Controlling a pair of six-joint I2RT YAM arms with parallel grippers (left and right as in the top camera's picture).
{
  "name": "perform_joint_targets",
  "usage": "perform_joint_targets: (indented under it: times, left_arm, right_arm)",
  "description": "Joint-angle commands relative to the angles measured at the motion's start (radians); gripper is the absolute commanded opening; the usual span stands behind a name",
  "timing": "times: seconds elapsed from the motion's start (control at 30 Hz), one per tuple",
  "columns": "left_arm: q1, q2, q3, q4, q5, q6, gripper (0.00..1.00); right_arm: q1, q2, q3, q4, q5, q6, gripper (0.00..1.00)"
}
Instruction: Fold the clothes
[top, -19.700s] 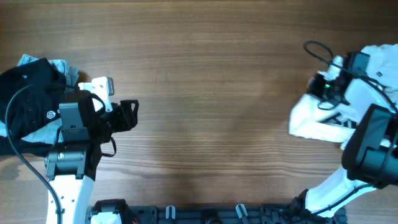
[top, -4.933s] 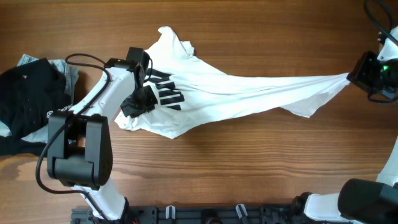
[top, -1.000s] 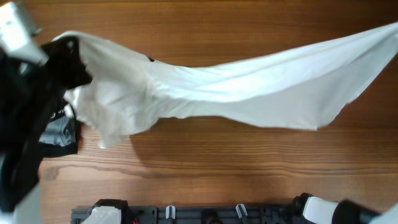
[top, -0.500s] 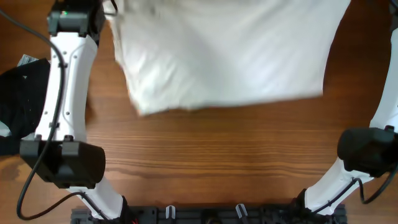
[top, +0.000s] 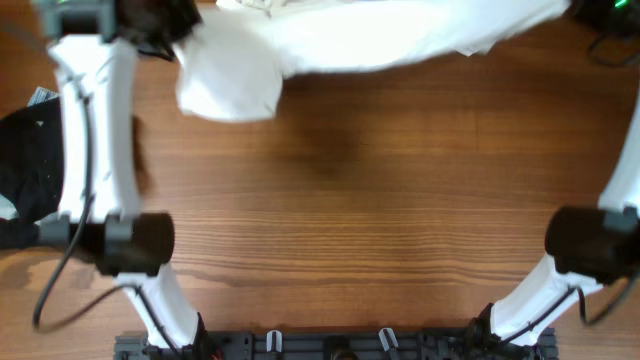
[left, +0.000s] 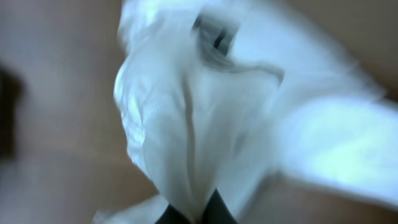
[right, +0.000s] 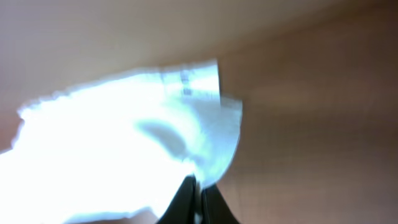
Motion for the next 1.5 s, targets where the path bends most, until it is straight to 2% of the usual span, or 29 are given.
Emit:
perform_joint_targets:
  times: [0.0,0.1,0.2,0.43,0.5,0.6,0.77,1.0,1.1,1.27,1.47]
  left_arm:
    - [-0.057,0.109,-0.136,-0.117,0.032,0.048,0.04]
    - [-0.1,0.132,-0.328,-0.135,0.032,0.05,0.04]
    - [-0.114,0.131,-0.517,-0.159,0.025,0.05,0.04]
    - [-0.067,0.034,-0.724,-0.157,-0.071,0.022,0.04]
    - [-0.038,-0.043,-0.794,-0.14,-0.075,0.012,0.04]
    - [0.006,-0.207,-0.953,-0.093,-0.075,-0.019,0.04]
    - [0.043,-0.436,-1.134,-0.051,-0.075,-0.06,0.04]
    - [0.044,-0.615,-1.165,-0.101,-0.077,-0.079,0.04]
    - [0.044,-0.649,-1.165,-0.02,-0.086,-0.093,0.04]
    - [0.075,-0.637,-1.165,0.348,-0.081,-0.135,0.04]
    - [0.089,-0.527,-1.165,0.593,-0.071,-0.142,0.04]
  right_arm:
    - [0.03,0.119,-0.002,-0.192,0.093,-0.097,0.04]
    - [0.03,0.2,-0.014,-0.389,0.179,-0.094,0.04]
    - [0.029,0.21,-0.154,-0.399,0.186,-0.092,0.04]
    - [-0.01,0.201,-0.448,-0.388,0.2,-0.07,0.04]
    - [-0.037,0.175,-0.528,-0.366,0.206,-0.064,0.04]
    - [-0.108,0.088,-0.671,-0.308,0.314,0.04,0.04]
    - [-0.174,-0.085,-0.858,-0.213,0.304,0.063,0.04]
    - [-0.173,-0.209,-0.921,-0.194,0.283,0.063,0.04]
    - [-0.173,-0.209,-0.92,-0.137,0.223,0.059,0.04]
    - [-0.141,-0.208,-0.921,0.134,0.034,0.009,0.04]
    - [-0.069,-0.208,-0.92,0.397,0.035,0.011,0.08]
